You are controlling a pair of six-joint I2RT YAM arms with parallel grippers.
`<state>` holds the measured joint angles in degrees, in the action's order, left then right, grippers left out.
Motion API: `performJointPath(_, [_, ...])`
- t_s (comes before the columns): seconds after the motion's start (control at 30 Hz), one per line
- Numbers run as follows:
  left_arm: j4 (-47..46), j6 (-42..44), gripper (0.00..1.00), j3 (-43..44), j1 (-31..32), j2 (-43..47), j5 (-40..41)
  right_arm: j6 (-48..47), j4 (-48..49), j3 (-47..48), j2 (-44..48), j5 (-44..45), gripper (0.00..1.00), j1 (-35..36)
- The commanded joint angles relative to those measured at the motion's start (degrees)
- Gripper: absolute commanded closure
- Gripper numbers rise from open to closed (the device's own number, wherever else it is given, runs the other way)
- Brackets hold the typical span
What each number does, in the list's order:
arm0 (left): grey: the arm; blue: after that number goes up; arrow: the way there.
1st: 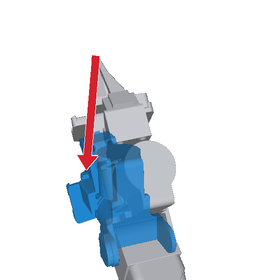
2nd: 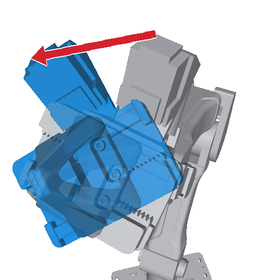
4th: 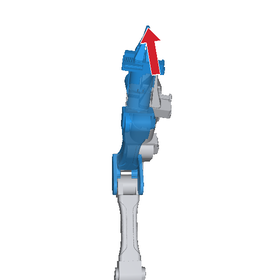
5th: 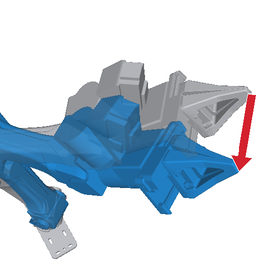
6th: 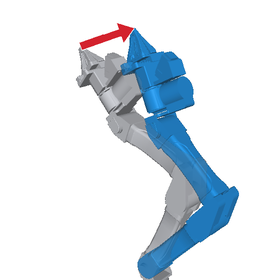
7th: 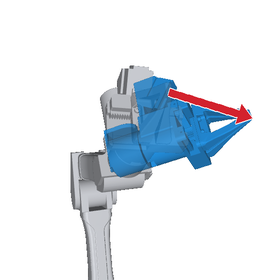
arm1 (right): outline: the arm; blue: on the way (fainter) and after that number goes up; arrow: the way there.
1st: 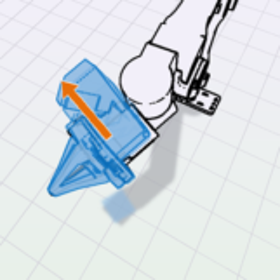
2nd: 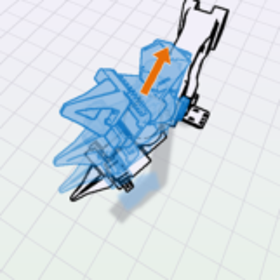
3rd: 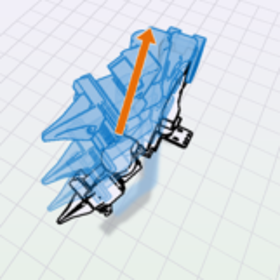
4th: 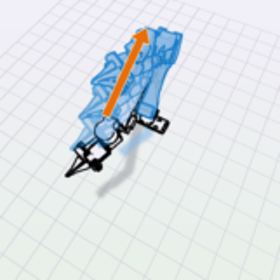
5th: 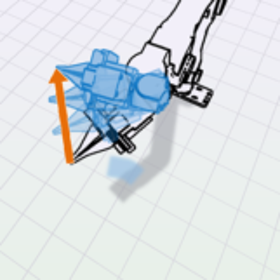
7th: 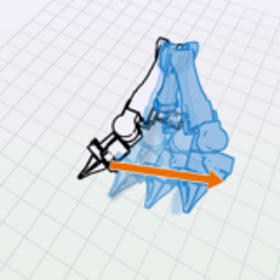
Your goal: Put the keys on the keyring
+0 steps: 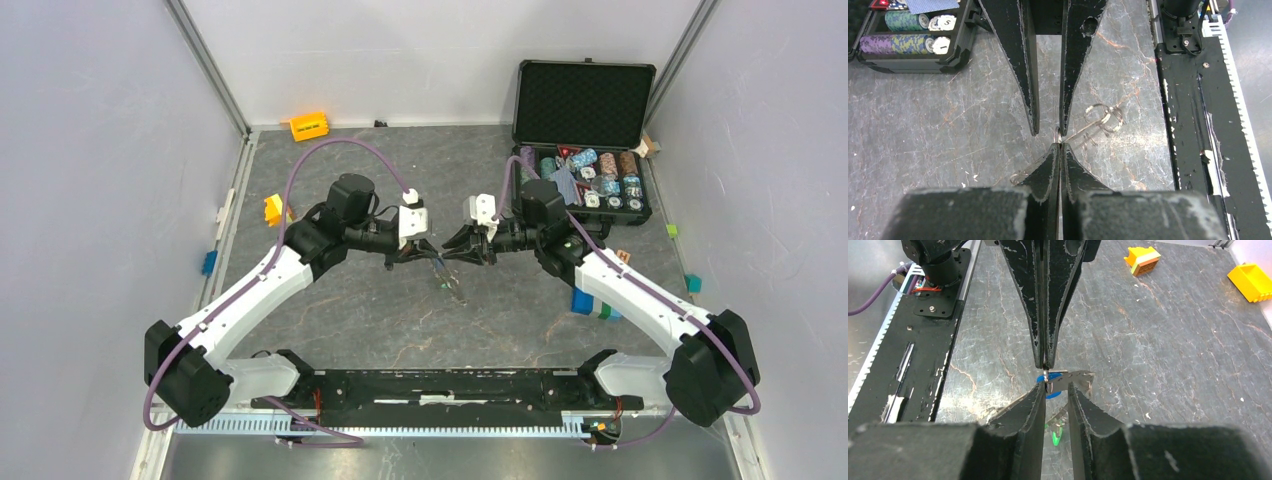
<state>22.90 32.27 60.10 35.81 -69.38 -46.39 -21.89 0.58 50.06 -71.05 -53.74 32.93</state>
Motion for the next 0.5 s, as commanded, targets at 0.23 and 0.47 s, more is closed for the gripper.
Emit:
performJointPath(0.23, [-0.6,0.1,0.98,1.9,0.7,-0.2,0.2,-2.1,-2.3,2.9,0.2,-0.1,0.77,1.5])
performJointPath(0.47, [-0.6,0.2,0.98,1.9,0.8,-0.5,0.3,-2.2,-2.4,3.1,-0.3,-0.1,0.87,2.1])
